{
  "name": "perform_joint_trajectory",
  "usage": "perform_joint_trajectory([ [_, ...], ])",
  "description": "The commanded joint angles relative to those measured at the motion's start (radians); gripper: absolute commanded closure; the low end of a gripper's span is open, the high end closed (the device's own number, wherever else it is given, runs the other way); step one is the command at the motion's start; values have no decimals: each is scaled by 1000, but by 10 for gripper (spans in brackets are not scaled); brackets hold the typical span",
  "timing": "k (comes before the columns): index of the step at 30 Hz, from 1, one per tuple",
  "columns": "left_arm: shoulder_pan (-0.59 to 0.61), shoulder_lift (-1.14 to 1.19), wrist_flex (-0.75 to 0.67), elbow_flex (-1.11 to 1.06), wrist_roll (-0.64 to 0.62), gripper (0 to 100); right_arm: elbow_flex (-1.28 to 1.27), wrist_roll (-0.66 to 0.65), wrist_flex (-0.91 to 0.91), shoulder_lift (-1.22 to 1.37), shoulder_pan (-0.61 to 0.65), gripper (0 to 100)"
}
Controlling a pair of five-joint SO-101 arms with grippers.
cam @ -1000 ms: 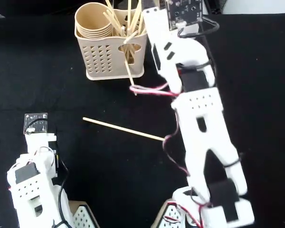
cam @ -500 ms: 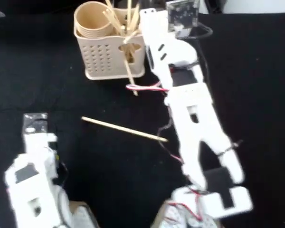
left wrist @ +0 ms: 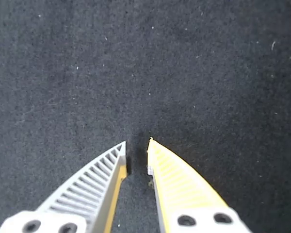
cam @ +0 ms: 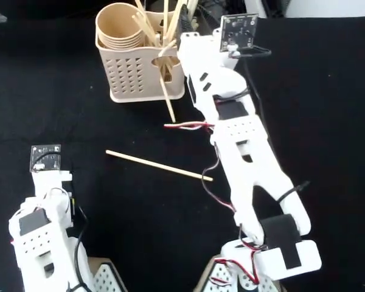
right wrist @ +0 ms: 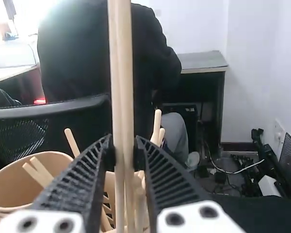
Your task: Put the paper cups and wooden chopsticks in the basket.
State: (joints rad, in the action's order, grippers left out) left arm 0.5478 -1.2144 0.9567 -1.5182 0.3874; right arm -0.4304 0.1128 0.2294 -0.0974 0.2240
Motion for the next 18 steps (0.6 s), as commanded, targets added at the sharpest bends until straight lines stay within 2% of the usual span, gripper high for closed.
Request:
perform_joint_trajectory([
  [1,-10,-11,-17,5,0,909,-4,-49,3,-12,11,986],
  [7,-8,-11,-17,5,0,909,-2,-170,3,-12,15,985],
  [18,-10,-11,-17,5,0,909,96,-181,9,31,9,986],
])
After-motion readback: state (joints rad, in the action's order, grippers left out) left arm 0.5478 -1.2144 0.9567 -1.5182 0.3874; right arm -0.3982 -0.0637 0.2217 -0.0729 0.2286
